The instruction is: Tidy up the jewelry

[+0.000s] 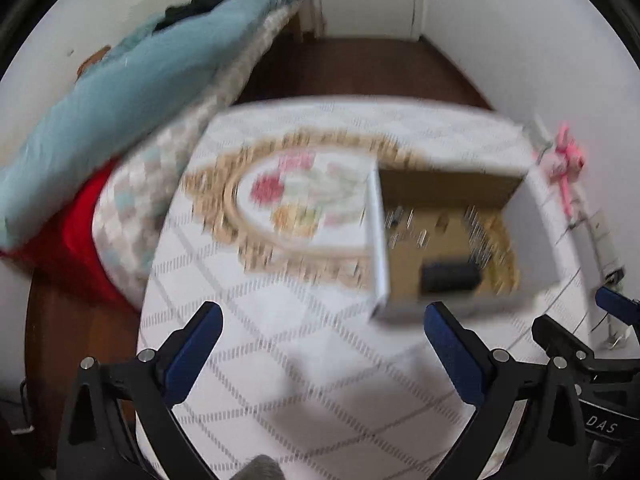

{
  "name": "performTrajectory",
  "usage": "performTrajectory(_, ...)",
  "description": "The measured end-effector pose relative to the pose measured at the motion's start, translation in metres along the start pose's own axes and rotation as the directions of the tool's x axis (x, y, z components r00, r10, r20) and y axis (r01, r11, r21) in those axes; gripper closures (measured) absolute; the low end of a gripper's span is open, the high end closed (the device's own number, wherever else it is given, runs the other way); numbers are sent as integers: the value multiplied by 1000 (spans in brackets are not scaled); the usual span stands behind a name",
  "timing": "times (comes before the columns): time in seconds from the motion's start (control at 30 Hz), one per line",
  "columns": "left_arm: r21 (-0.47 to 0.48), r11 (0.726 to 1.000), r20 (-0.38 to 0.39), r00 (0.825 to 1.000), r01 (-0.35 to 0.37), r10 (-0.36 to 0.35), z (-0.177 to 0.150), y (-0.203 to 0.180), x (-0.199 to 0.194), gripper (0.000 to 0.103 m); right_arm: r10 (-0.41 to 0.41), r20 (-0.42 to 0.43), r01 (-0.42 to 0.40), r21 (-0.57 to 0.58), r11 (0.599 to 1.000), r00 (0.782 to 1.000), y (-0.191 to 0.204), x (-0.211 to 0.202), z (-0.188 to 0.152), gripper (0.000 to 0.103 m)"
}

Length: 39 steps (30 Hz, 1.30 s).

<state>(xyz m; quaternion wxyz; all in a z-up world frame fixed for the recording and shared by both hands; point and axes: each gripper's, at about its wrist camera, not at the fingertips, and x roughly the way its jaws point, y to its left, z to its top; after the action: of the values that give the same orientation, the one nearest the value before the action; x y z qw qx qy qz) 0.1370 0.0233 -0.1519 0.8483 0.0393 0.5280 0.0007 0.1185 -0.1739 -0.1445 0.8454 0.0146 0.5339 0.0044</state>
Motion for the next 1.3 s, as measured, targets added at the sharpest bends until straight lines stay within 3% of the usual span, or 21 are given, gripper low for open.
performTrajectory(0.03, 1, 1000, -20, 1000, -8, 8, -10, 1, 8, 0, 17, -20, -17, -6, 1000, 1000, 3, 7, -11, 2)
performTrajectory(0.1, -7, 1000, -70, 997, -12, 11, -29, 5, 25, 0, 51, -49, -52, -7, 999, 997, 8, 20, -27, 21)
performTrajectory(0.13, -14, 1000, -88, 996, -10, 9, -36, 7, 32, 0, 69, -72, -70, -10, 998, 995, 11, 28, -34, 37)
performTrajectory(0.17, -20, 1000, -105, 994, -9, 7, -43, 8, 38, 0, 86, -89, -87, -10, 996, 992, 13, 35, -41, 44)
performTrajectory(0.43, -6, 1000, -134, 991, -7, 7, -65, 7, 59, 0, 94, -113, -101, -62, 993, 989, 30, 58, -67, 44)
performTrajectory(0.53, 9, 1000, -136, 991, -13, 14, -67, 6, 61, 0, 69, -100, -79, -97, 992, 993, 39, 60, -70, 48)
performTrajectory(0.6, 13, 1000, -132, 991, -16, 17, -69, 4, 60, 0, 41, -83, -50, -119, 992, 996, 44, 60, -71, 55)
performTrajectory(0.7, 20, 1000, -129, 991, -19, 22, -68, 1, 60, 0, 12, -54, -20, -147, 989, 998, 50, 58, -72, 89)
performTrajectory(0.87, 7, 1000, -119, 993, -3, 4, -67, -6, 52, 1, 17, -48, -23, -118, 993, 999, 41, 54, -72, 90)
performTrajectory(1.13, -5, 990, -83, 986, 144, -144, -62, -56, 37, 1, 3, -21, -3, 45, 999, 1000, -21, 36, -64, 90)
performTrajectory(1.3, 53, 985, -88, 984, 162, -157, -63, -89, 39, 23, -16, -23, 19, 98, 995, 1000, -48, 32, -68, 90)
